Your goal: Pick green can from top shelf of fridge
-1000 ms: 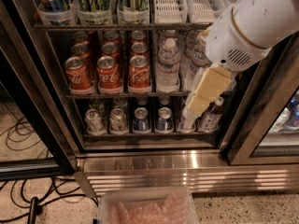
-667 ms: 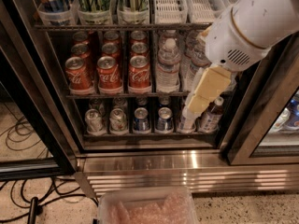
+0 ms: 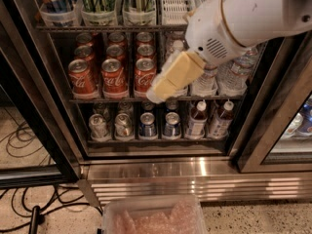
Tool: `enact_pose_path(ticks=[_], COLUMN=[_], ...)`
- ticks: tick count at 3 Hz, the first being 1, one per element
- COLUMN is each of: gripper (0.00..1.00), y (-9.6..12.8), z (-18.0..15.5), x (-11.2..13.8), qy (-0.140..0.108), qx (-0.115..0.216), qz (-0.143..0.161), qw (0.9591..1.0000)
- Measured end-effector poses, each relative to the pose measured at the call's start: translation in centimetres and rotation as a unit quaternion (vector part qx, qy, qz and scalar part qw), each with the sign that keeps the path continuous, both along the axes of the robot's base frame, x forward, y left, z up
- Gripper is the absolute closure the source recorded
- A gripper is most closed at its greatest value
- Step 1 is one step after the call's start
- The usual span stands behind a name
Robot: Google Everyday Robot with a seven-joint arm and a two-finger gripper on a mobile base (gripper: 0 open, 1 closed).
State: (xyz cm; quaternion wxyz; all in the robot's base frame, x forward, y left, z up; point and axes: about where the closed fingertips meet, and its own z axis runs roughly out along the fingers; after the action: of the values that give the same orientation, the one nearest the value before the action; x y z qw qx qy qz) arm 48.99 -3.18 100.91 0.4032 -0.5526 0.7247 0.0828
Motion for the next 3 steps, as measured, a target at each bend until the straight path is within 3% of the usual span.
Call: enact_pose_path(ticks=[1,2,3], gripper=[0.00,0.00,0.00], y=[3.2,3.4,3.4], z=[1.6,3.7,3.7], x=[0.8,1.9,1.9], qy=[-0.011,-0.044,-0.044], qx=[0.094,0.117,0.117], qz=[-0.033,-0.047,-0.047], qw=[0.9949,0.9911,0.9911])
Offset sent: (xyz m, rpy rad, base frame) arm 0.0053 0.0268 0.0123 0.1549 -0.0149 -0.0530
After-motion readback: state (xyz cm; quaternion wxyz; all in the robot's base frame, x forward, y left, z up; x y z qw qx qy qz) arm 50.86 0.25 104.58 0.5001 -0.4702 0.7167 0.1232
